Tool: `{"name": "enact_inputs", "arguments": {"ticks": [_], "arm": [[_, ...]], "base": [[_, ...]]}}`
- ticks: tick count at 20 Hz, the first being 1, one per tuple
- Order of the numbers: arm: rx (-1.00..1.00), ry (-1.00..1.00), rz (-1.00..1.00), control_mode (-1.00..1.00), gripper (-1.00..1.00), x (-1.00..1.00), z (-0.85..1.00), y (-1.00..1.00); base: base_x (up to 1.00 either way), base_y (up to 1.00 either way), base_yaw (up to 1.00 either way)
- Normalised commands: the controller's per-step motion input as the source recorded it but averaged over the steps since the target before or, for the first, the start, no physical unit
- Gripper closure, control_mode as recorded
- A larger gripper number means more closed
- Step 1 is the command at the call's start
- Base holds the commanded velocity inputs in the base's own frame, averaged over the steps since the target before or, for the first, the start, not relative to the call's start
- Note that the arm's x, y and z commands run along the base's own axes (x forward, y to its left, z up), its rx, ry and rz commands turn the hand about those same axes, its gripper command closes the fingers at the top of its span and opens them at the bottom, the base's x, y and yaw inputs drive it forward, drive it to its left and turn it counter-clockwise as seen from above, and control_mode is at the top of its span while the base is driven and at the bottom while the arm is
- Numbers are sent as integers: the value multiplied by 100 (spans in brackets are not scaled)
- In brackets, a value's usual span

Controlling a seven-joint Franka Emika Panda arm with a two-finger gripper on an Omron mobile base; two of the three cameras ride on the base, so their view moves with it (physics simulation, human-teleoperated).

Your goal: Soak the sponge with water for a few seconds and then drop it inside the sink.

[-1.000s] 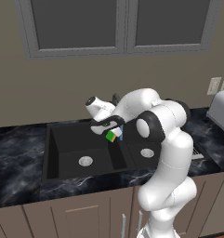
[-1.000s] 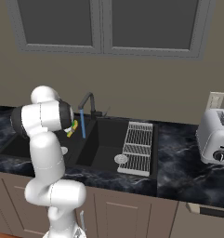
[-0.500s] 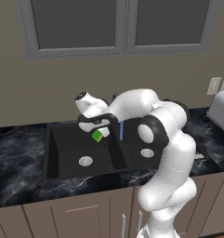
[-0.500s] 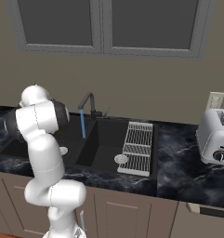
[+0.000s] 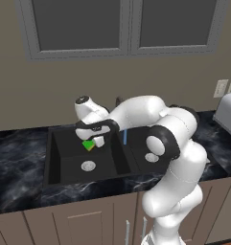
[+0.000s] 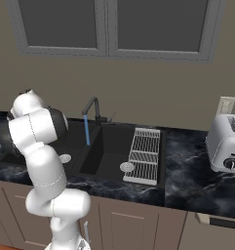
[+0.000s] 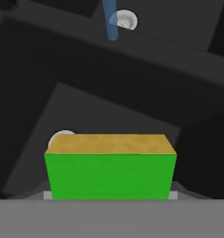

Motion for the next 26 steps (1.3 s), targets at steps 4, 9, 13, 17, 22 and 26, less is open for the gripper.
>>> {"name": "enact_inputs", "arguments": {"ticks": [4, 9, 13, 17, 22, 26], "arm": [[4, 0, 13, -100, 100, 0, 0, 32], [1, -1, 23, -100, 100, 1, 0, 0], [2, 0, 23, -100, 100, 0, 0, 0], [1, 0, 31, -100, 100, 2, 0, 0], [0, 0, 42, -100, 100, 10, -3, 0], [0, 0, 47, -100, 100, 33, -8, 0]], "base": [[0, 0, 0], [0, 0, 0], [0, 0, 0], [0, 0, 0], [0, 0, 0], [0, 0, 0]]}}
